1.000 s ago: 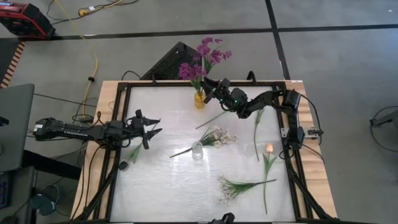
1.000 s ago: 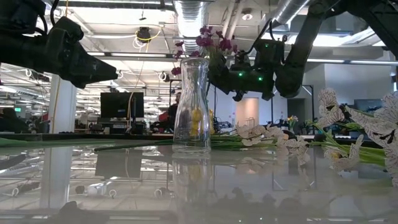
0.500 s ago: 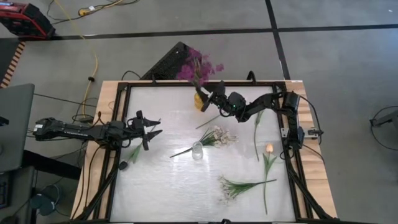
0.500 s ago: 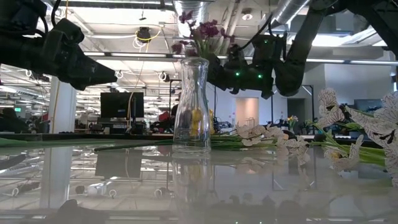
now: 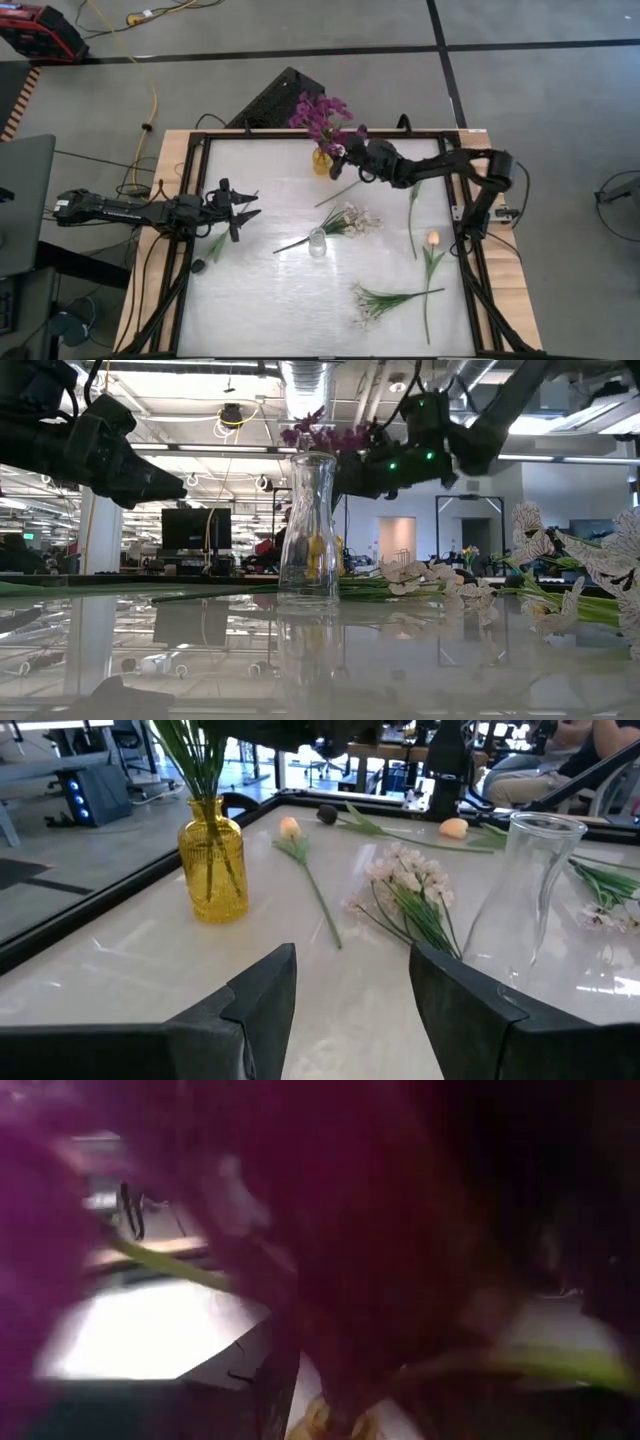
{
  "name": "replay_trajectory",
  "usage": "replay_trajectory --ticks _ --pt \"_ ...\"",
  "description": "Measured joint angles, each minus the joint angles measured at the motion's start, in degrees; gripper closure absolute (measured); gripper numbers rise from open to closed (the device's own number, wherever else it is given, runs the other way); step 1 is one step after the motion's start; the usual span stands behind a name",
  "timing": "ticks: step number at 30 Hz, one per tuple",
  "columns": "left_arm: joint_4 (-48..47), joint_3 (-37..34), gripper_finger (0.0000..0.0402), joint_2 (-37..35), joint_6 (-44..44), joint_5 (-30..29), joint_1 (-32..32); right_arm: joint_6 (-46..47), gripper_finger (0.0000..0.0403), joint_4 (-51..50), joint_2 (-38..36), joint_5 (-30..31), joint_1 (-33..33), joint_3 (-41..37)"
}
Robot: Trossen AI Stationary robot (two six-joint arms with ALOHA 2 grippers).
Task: Sort flowers into vase by color
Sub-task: Put the purple flowers into the yellow vase, then put the right black flower into the yellow vase
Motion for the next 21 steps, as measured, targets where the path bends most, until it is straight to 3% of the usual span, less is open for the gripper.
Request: replay_trajectory --ticks 11,21 --pt "0.01 0.00 0.0216 0.00 -0.56 0.02 -0.01 -0.12 0.0195 -39.33 -18.54 -0.15 0.05 0.00" --pt "-0.04 0.00 0.0216 0.00 -1.99 0.64 0.00 6.88 0.0195 -58.70 -29.21 -4.69 4.10 0.00"
